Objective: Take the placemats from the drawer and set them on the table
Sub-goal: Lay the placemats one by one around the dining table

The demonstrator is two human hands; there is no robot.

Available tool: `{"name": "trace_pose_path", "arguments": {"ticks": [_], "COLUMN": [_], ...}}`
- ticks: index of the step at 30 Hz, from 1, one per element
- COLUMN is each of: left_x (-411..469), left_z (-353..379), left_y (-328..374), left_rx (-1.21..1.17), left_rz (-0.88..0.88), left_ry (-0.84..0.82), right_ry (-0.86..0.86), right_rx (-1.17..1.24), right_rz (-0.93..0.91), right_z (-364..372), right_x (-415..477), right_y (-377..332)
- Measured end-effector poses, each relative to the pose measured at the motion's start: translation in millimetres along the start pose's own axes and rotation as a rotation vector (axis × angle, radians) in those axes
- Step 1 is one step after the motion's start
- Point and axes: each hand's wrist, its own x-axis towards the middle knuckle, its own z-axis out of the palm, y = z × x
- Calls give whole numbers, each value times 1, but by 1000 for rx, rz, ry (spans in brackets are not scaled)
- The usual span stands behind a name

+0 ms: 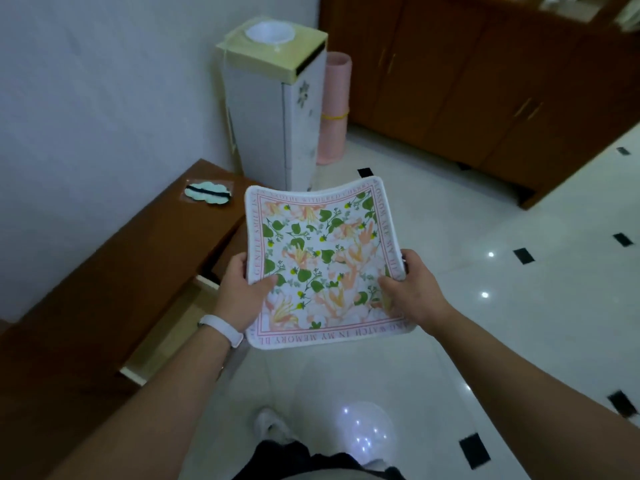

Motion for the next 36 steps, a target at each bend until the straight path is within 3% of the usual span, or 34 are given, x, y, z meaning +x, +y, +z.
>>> {"name": "trace_pose_path", "arguments": {"ticks": [13, 20, 36], "left_x": [-85, -114, -2], "left_z": [252, 367, 573], "left_y": [38, 58, 106], "left_rx": [101, 154, 219], "left_rz": [164, 236, 179], "left_ry": [-320, -513, -886], "right_ry": [341, 545, 834], "right_rx": [128, 216, 276], "right_rz": [141, 241, 499], "right_z": [-222, -294, -389], "right_x": [-111, -159, -70], "right_y": [143, 204, 241]}}
